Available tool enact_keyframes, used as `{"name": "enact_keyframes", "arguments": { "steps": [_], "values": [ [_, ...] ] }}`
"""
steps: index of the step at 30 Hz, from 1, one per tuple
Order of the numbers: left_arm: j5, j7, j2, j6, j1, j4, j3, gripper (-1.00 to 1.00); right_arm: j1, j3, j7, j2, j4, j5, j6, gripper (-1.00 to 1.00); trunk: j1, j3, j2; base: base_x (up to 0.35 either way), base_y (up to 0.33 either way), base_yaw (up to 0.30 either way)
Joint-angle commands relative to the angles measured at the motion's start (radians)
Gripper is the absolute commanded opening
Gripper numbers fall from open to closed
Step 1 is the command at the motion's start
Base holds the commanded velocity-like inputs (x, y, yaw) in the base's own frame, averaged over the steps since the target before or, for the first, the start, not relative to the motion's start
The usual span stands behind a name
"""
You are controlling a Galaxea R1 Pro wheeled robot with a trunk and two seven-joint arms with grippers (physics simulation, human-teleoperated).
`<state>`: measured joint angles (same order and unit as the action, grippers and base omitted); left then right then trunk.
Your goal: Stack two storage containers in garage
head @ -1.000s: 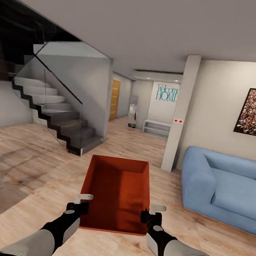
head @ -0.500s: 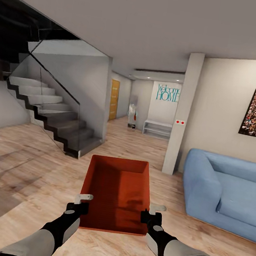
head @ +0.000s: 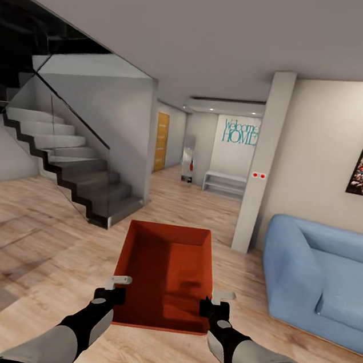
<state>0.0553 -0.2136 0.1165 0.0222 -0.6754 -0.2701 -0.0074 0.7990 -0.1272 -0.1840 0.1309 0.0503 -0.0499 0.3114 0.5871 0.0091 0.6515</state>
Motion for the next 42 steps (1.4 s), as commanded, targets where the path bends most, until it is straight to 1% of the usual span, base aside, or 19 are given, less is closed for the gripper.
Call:
{"name": "enact_keyframes", "arguments": {
  "steps": [1,42],
  "values": [
    [0.004,-0.014,-0.013,0.002,0.0,0.003,0.008,-1.0,0.002,0.046,0.008,0.001,-0.018,0.032,0.003,-1.0,0.001,0.0,0.001,0.319,0.0,0.0],
    [0.008,-0.013,-0.014,-0.001,0.0,0.005,0.01,-1.0,0.002,0.046,0.008,0.001,-0.018,0.032,0.003,-1.0,0.001,0.0,0.001,0.319,0.0,0.0]
  ]
}}
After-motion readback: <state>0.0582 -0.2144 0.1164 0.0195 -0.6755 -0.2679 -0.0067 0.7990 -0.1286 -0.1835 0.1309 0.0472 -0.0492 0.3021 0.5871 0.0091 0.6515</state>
